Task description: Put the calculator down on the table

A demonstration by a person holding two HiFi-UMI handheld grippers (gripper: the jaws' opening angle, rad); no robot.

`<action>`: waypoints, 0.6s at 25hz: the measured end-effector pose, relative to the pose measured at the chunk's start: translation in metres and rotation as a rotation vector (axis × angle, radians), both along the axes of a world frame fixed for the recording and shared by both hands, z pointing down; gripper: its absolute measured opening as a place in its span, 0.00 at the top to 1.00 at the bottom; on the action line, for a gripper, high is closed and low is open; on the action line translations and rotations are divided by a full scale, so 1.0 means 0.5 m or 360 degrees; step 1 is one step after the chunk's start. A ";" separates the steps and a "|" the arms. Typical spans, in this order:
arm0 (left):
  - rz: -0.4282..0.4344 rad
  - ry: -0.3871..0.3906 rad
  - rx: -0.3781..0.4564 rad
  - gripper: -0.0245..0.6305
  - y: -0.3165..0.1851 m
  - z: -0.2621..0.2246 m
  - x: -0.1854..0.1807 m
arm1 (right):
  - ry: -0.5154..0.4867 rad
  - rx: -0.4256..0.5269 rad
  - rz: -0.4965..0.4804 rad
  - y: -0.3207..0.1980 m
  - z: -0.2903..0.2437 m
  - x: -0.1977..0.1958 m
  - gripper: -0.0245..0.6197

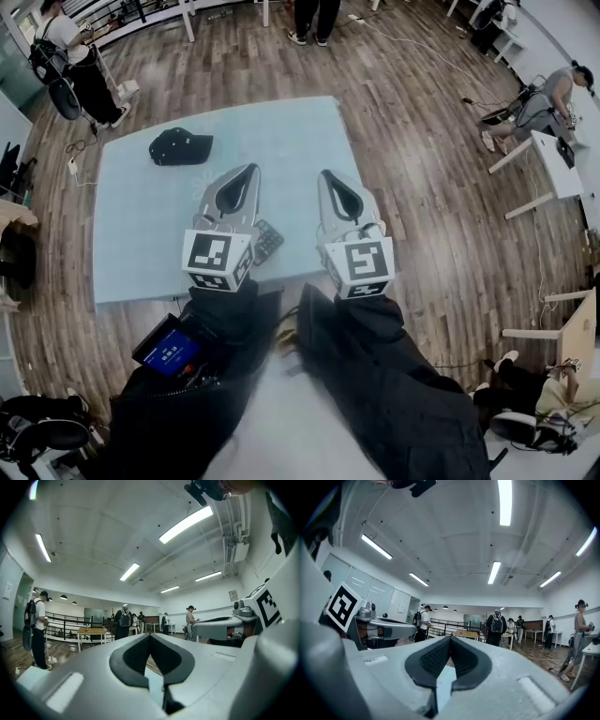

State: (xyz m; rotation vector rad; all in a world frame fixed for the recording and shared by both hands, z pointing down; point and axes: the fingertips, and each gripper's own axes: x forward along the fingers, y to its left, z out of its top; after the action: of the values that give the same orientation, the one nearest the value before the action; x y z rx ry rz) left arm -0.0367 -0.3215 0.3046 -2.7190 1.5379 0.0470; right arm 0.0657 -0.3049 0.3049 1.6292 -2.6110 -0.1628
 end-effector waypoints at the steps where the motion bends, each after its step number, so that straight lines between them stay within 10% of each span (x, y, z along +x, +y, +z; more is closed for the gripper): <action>1: 0.0011 0.0003 0.0001 0.96 0.002 -0.002 0.003 | -0.0003 0.0003 0.0003 0.003 -0.002 0.001 0.97; 15: 0.0115 -0.0004 0.0019 0.96 0.016 -0.020 0.045 | -0.0014 0.0029 0.0058 0.024 -0.023 0.029 0.96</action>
State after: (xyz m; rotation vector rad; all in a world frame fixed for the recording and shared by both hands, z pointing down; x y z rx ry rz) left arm -0.0143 -0.3135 0.2943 -2.7635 1.4340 0.0530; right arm 0.0800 -0.2927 0.2936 1.6856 -2.5917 -0.1783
